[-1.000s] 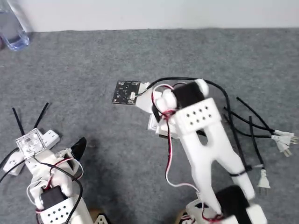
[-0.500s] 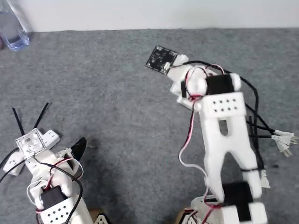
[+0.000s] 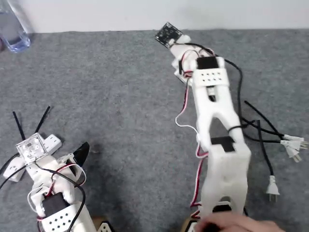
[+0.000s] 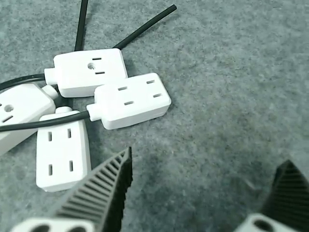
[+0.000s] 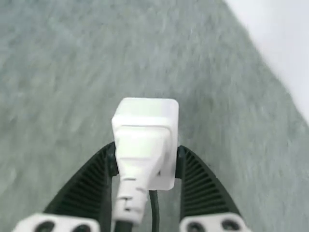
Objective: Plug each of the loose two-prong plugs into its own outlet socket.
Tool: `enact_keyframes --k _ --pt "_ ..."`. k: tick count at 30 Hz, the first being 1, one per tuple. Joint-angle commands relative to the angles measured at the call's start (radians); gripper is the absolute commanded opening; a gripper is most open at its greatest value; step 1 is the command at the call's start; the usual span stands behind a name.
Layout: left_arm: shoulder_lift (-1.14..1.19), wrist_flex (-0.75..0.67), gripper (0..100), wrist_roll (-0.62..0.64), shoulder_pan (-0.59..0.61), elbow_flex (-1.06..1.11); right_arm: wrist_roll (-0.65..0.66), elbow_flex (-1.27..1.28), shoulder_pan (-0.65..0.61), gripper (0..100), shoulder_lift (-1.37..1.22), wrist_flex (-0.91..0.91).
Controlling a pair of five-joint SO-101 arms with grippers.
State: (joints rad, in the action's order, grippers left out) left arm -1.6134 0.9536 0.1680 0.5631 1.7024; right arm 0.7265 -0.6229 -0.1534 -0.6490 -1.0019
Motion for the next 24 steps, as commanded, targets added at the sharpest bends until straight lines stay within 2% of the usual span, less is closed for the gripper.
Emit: enact_keyframes --k 1,7,15,21,22,24 --pt "-0.009 0.0 42 -0.005 -0.018 -0.012 0.005 -0.264 -0.019 0.8 -0.111 0.025" --pt "-0.009 0.002 42 -0.005 -0.026 -0.012 0.081 -0.45 -0.064 0.8 -0.292 0.036" --pt "-0.009 0.0 42 -0.005 -0.028 -0.012 0.084 -0.715 -0.073 0.8 -0.529 0.065" --pt "-0.009 0.0 42 -0.005 -0.028 -0.012 0.169 -0.875 -0.076 1.1 -0.677 0.054" --pt "-0.009 0.0 42 -0.005 -0.028 -0.012 0.172 -0.896 -0.077 2.7 -0.694 0.054" --pt "-0.009 0.0 42 -0.005 -0.028 -0.012 0.158 -0.941 -0.077 12.1 -0.725 0.044"
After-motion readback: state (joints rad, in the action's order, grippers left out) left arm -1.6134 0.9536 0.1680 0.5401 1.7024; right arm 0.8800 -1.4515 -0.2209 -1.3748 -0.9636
